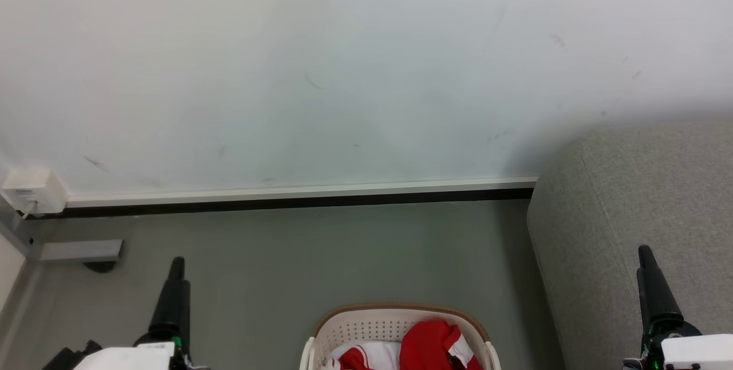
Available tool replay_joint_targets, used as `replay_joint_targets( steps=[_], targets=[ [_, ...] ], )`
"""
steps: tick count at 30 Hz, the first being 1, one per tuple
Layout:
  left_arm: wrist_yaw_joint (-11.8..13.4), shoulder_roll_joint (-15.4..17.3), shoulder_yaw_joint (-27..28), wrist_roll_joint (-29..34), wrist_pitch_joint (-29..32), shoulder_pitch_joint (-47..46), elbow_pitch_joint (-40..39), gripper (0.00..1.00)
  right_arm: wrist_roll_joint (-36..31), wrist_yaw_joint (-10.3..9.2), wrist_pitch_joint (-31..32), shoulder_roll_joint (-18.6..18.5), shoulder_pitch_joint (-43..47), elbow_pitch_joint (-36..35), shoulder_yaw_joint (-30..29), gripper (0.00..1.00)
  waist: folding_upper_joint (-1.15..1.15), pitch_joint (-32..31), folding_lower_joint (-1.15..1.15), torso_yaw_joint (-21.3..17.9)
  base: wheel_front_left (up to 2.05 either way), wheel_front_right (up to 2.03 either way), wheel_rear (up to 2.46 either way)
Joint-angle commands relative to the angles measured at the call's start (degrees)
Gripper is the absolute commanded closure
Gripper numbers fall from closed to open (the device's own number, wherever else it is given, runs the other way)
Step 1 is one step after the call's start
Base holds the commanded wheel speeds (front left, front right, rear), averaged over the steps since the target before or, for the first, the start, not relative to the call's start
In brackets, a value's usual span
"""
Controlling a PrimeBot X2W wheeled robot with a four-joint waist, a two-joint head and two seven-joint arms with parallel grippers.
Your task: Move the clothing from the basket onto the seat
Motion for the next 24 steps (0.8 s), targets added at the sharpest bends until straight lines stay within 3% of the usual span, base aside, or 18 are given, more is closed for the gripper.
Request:
replay_joint_targets(
  steps=[1, 24],
  targets=[
    [-0.26, 0.41, -0.06, 1.72, -0.63, -1.39, -1.2, 0.0, -2.01, -0.02, -0.55, -0.95, -0.69, -1.49, 0.33, 0.0, 0.0, -0.02, 0.0, 0.12, 0.0, 0.0, 0.0],
    [-0.36, 0.54, -1.89, 25.85, -5.4, -1.15, -3.05, 0.0, -26.06, -0.04, -5.35, -3.74, -0.84, -1.58, 6.38, 0.0, 0.0, -0.26, 0.0, 1.15, 0.0, 0.0, 0.0]
  ],
)
